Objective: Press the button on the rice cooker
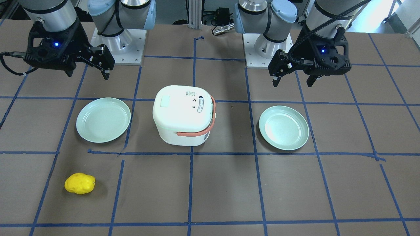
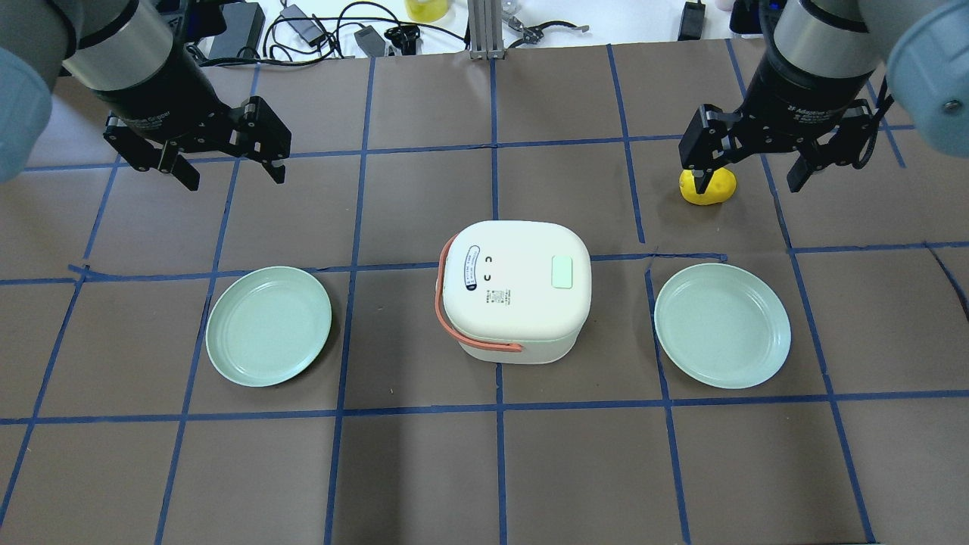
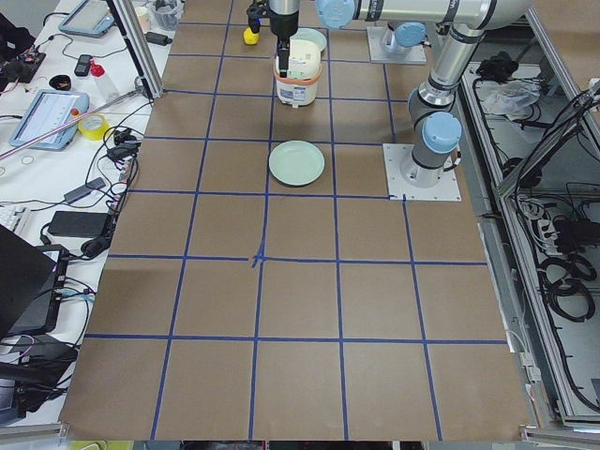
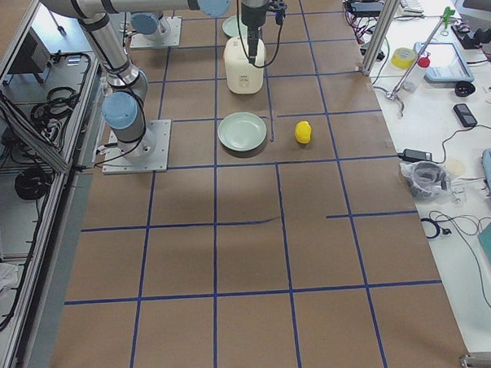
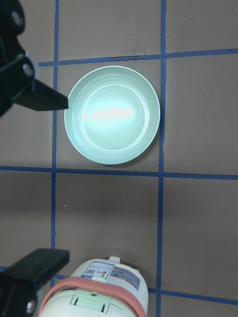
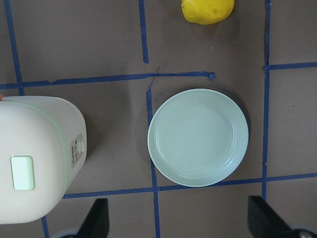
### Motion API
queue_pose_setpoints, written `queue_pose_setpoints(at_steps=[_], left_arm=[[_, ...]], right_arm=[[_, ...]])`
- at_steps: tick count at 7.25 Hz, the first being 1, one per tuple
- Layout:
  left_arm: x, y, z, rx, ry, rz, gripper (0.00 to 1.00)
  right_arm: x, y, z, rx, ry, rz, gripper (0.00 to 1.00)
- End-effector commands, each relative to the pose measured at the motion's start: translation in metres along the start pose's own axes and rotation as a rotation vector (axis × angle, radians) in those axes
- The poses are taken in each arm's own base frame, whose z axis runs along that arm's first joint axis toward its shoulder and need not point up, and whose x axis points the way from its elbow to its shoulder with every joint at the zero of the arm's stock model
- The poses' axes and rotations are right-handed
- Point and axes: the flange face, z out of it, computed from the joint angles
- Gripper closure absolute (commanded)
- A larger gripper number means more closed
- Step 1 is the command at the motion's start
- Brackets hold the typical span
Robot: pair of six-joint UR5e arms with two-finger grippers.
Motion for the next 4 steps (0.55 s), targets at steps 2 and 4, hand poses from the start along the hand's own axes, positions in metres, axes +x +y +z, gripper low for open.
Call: queue_pose_setpoints(at_steps=[2,4], left_arm=[[0.0,0.0,0.0,0.0,0.0,0.0,0.0],[0.0,0.0,0.0,0.0,0.0,0.0,0.0]], right_arm=[[0.0,-0.0001,0.0,0.001,0.0,0.001,0.0],[-0.0025,0.0007,-0.007,0.016,-0.007,-0.006,0.0]])
